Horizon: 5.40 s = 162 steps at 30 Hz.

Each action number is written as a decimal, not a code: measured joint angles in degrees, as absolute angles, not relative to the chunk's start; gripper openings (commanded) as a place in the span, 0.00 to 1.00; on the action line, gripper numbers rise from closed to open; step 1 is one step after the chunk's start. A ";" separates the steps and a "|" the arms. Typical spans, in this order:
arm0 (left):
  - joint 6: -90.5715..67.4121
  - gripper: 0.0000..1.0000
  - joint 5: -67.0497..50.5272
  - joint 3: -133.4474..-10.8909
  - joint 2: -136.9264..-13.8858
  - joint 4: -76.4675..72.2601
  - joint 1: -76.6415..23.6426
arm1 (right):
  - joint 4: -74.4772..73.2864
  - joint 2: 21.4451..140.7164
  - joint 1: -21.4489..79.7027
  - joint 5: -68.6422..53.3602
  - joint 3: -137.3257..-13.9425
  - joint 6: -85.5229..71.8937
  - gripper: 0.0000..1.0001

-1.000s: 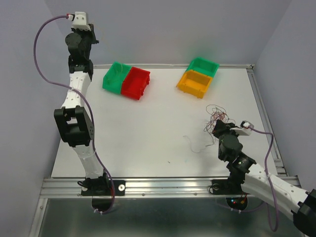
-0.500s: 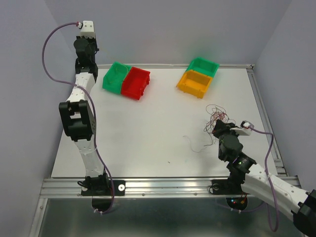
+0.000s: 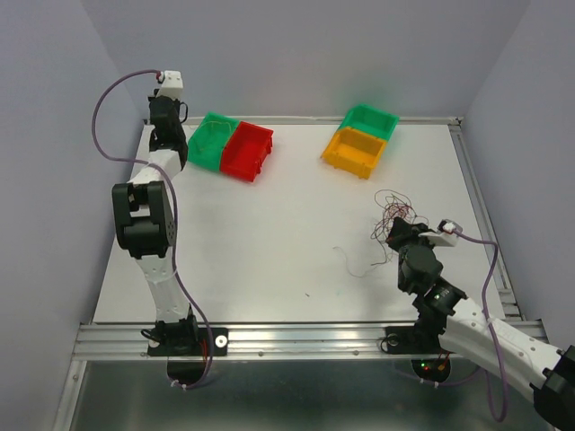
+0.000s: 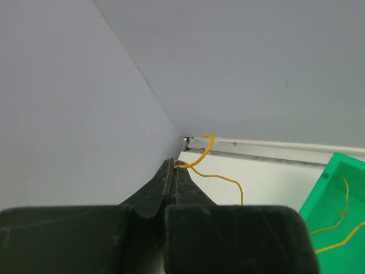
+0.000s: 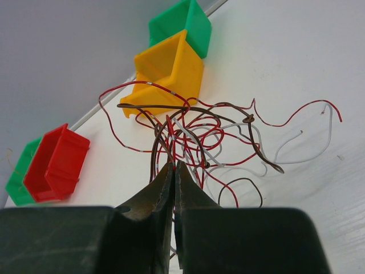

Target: Untangle the cables

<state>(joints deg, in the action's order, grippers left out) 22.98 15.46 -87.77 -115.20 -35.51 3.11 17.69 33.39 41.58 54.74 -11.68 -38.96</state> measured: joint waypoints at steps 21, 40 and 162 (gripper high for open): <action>16.29 0.00 45.41 -93.43 -116.11 -10.28 -7.01 | 18.57 35.29 41.58 53.95 -11.68 -38.98 0.01; -24.38 0.00 53.41 -115.39 -127.11 22.52 -7.40 | 18.55 32.45 41.58 53.98 -11.40 -38.59 0.00; 18.20 0.45 -21.47 -52.45 -76.97 -7.42 -45.43 | 38.20 54.48 41.58 -2.33 -13.45 -20.75 0.01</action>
